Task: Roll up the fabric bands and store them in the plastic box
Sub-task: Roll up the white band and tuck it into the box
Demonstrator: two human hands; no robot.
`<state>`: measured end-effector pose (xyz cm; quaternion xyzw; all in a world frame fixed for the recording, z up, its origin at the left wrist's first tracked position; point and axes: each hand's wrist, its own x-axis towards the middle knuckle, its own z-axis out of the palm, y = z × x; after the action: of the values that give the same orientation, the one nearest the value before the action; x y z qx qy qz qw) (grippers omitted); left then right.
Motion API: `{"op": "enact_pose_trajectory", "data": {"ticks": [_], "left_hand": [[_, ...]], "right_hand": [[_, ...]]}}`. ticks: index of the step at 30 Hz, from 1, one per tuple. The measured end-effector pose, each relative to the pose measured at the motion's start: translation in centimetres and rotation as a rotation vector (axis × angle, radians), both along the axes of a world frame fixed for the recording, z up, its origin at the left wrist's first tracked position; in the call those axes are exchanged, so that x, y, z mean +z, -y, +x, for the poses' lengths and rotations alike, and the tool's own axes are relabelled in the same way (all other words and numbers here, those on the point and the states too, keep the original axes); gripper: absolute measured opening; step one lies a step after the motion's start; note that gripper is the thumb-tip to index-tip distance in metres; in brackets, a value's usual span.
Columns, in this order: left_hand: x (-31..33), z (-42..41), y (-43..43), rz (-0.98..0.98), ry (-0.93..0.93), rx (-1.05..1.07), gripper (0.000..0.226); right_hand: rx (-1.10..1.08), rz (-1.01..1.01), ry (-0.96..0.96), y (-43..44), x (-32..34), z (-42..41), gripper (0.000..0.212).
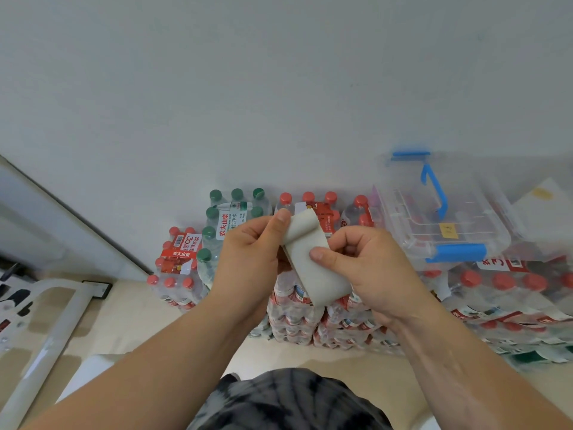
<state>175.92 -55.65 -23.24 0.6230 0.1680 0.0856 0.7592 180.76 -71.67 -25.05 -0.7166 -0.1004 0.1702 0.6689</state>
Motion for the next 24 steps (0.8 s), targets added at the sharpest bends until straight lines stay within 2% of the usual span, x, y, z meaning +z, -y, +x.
{"op": "enact_pose_trajectory", "data": {"ticks": [3,7,14,20,24], "left_hand": [[0.0,0.1,0.1,0.013,0.008,0.001,0.026],[-0.4,0.0,-0.1,0.157,0.043,0.01,0.014],[-0.6,-0.3,-0.2,0.142,0.105,-0.032,0.019],[-0.9,-0.4,-0.1,0.077,0.134,-0.047,0.016],[-1.1,-0.5,0.0,0.13,0.152,-0.115,0.023]], "right_hand": [[-0.006,-0.018,0.03,-0.1,0.0,0.0,0.022],[-0.043,-0.036,0.055,-0.3,-0.4,-0.3,0.02],[-0.062,0.047,-0.029,-0.2,0.0,-0.8,0.008],[-0.055,0.185,-0.158,0.0,1.1,-1.1,0.041],[-0.119,0.141,-0.142,-0.1,1.2,-1.0,0.042]]}}
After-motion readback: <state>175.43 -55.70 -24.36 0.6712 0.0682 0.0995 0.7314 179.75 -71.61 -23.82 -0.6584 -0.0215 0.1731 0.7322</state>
